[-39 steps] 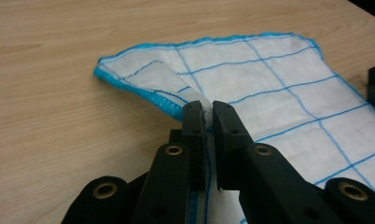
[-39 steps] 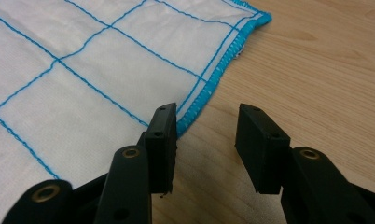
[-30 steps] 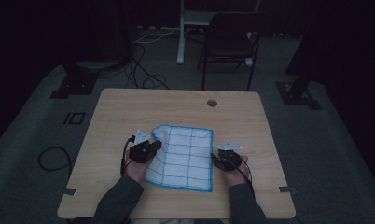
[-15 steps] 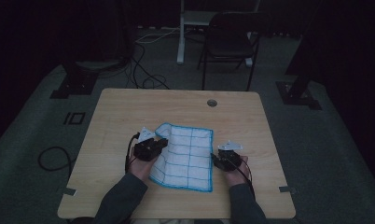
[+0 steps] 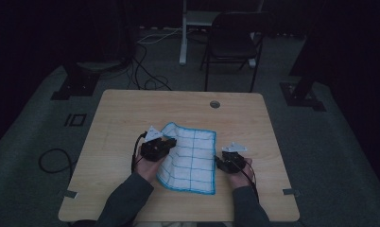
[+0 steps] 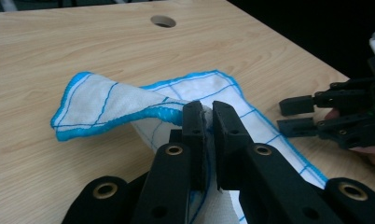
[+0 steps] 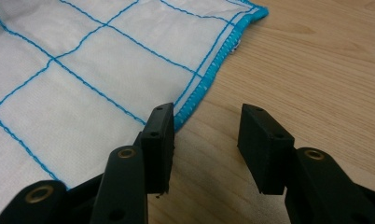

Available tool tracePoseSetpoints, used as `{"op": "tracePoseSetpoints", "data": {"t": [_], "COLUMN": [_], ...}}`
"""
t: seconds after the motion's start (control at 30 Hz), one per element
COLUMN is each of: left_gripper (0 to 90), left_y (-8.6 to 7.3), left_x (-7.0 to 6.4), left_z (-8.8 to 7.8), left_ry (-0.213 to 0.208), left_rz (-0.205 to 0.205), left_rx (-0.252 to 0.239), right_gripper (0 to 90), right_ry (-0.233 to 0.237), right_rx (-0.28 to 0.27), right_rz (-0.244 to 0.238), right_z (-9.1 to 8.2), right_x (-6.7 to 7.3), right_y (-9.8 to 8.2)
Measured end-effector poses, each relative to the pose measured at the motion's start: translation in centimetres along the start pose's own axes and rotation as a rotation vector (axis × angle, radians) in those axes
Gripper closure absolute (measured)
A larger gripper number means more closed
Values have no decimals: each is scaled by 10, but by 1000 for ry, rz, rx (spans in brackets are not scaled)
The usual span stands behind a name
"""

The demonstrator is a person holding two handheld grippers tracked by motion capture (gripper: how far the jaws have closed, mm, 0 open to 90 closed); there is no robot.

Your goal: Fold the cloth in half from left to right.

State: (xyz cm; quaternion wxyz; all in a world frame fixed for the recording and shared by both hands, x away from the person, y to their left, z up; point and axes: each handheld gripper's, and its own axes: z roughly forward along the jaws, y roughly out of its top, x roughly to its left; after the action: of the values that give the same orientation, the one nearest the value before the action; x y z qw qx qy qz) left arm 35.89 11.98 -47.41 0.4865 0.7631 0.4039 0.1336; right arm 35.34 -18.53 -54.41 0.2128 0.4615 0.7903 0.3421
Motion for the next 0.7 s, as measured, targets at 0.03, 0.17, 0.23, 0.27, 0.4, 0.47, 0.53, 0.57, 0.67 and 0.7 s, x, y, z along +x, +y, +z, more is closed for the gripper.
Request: {"op": "tracePoseSetpoints", "data": {"t": [0.03,0.17,0.23,0.27,0.4,0.47,0.53,0.57,0.67,0.7], "left_gripper": [851,851,851,851,851,851,851,850,850,851], "left_y": [1,4,6,7,9,10,10,9,9,9], "left_x": [-1,-6,-9,-10,-14,-16,-17,-18,-20,-21], "left_z": [1,3,4,5,7,9,11,13,16,17], "left_ry": [-2,-19,-26,-29,-41,-45,-50,-51,-58,-59], "left_rz": [0,2,10,11,13,16,16,14,17,16], "left_rx": [-3,-7,-9,-10,-8,-6,-2,-3,2,3], "right_gripper": [557,552,550,550,549,548,547,546,545,544], "right_ry": [0,-5,-6,-7,-14,-15,-17,-17,-18,-18], "right_rx": [0,1,0,1,3,1,0,-2,-2,-2], "right_rz": [0,-2,1,3,3,6,10,11,11,11], "right_z": [0,-1,-1,-1,-2,-2,-3,-3,-3,-3], "right_x": [0,-1,-1,-1,-2,-3,-4,-4,-5,-5], "right_y": [0,0,-1,-1,-1,-1,-1,-1,-1,-2]}}
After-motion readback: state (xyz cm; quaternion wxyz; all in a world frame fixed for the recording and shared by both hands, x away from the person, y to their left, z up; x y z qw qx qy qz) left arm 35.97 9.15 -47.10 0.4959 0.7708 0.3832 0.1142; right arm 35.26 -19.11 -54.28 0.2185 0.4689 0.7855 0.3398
